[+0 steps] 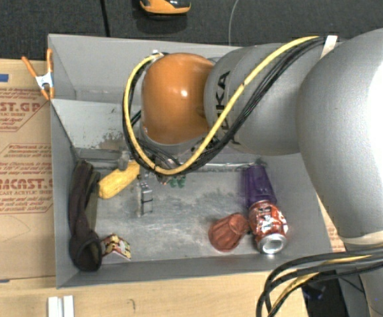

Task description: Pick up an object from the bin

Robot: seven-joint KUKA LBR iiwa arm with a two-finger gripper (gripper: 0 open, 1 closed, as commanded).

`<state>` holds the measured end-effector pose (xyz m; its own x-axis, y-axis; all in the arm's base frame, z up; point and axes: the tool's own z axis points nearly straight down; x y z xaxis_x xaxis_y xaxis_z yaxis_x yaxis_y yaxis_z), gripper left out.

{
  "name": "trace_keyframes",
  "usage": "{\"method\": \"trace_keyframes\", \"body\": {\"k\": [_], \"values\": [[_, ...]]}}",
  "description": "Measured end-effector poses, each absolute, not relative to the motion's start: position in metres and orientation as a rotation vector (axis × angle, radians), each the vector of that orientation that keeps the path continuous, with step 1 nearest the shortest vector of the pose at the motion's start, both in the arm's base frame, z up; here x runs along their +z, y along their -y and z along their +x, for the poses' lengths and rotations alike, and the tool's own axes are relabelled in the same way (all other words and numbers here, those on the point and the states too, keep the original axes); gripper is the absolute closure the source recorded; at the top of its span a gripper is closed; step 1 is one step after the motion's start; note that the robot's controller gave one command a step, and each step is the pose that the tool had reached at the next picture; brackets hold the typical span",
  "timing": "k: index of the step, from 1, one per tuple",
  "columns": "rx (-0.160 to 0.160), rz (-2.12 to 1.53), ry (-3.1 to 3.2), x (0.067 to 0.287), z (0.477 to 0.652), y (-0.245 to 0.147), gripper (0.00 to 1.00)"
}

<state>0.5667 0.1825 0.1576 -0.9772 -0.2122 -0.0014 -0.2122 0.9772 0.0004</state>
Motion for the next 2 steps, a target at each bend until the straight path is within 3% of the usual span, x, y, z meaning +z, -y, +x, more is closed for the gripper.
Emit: {"method": "trace_keyframes", "body": {"k": [1,2], "values": [[0.001,-0.466,-3.103,0.117,0.593,-0.180,0.00],[0.009,-0.322,-3.108,0.076,0.597,-0.179,0.00]]}}
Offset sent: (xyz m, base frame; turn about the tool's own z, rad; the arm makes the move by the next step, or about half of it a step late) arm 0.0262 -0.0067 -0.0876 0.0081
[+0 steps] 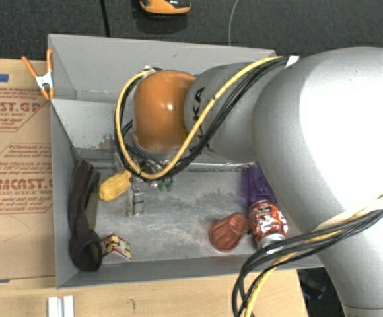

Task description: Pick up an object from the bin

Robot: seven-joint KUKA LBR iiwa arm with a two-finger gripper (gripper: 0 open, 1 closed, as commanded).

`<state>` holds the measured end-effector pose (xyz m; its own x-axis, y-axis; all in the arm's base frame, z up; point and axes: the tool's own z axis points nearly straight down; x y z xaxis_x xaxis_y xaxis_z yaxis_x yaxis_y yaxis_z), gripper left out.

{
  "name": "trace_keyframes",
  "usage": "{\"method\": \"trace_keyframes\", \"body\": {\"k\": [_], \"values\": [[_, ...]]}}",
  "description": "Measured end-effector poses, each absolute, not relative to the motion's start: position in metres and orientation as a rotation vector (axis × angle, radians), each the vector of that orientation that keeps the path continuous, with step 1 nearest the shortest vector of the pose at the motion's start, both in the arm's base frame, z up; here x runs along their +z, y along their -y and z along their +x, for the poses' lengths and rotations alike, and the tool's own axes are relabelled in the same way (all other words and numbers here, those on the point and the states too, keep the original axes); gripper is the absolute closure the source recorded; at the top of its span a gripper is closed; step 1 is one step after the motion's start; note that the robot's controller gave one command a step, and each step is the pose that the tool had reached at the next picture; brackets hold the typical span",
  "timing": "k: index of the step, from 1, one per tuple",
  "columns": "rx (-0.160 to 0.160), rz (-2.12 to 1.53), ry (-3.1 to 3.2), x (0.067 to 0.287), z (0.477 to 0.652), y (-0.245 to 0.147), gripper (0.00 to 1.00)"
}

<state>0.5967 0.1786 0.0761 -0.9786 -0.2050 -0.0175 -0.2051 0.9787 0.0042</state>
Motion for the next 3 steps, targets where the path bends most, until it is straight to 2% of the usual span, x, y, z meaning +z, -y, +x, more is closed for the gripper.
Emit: {"method": "trace_keyframes", "body": {"k": [1,2,3], "values": [[0.005,-0.275,-3.115,0.070,0.596,-0.176,1.00],[0.005,-0.248,-3.121,0.071,0.595,-0.176,1.00],[0.003,-0.276,-3.118,0.155,0.599,-0.177,1.00]]}}
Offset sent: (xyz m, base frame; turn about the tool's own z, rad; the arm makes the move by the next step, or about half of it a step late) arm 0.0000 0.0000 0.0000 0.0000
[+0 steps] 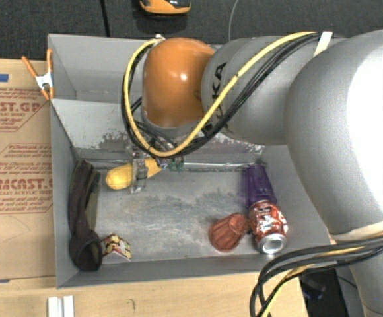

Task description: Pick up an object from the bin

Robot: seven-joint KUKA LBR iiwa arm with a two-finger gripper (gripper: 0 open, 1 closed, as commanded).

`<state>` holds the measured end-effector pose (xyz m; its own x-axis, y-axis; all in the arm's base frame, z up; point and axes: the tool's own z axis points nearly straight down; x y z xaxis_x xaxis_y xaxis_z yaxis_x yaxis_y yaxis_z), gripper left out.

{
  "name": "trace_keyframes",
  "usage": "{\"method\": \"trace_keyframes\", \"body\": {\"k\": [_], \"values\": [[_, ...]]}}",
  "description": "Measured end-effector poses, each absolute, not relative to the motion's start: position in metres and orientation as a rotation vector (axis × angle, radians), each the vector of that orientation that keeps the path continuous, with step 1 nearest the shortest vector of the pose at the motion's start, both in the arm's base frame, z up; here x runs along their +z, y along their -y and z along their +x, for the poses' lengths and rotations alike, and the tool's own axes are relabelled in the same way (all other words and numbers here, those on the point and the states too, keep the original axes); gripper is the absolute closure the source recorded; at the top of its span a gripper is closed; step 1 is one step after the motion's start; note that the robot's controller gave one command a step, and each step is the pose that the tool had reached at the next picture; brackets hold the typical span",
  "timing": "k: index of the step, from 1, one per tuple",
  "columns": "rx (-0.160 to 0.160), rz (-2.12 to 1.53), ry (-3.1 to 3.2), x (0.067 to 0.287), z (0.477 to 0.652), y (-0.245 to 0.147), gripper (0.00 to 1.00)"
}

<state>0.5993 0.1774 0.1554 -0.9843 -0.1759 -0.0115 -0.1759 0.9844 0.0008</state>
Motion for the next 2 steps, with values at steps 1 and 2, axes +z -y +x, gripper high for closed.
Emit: {"method": "trace_keyframes", "body": {"k": [1,2], "values": [[0.003,-0.250,-3.131,0.1203,0.5944,-0.1763,1.00],[0.001,-0.258,-3.135,0.1295,0.5945,-0.1764,1.00]]}}
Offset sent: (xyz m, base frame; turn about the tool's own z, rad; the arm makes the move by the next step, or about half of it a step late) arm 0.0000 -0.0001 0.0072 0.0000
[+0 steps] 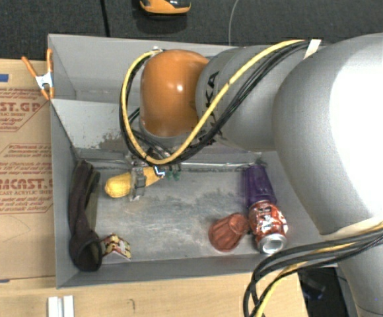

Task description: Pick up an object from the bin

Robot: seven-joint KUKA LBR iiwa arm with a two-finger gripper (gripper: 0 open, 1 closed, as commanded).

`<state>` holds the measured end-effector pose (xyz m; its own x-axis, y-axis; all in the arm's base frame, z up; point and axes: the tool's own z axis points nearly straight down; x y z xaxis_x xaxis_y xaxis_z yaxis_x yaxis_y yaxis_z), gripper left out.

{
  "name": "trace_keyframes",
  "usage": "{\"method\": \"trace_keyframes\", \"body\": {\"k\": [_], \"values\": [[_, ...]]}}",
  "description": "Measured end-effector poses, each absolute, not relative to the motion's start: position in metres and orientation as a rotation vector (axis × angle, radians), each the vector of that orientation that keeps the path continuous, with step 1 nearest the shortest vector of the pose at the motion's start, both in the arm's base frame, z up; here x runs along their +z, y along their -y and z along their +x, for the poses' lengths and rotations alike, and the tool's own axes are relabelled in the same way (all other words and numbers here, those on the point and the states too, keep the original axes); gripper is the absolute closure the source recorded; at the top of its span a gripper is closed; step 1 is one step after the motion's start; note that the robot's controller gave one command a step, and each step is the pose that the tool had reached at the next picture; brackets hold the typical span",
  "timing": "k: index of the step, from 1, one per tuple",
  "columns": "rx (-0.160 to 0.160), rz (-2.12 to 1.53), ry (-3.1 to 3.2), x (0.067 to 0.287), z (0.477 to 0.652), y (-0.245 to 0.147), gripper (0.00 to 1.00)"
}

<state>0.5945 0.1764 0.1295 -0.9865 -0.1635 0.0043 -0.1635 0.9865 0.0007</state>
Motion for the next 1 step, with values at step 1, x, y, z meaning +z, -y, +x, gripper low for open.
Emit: {"method": "trace_keyframes", "body": {"k": [1], "values": [[-0.003,0.254,3.134,0.1436,0.5949,-0.1771,1.00]]}}
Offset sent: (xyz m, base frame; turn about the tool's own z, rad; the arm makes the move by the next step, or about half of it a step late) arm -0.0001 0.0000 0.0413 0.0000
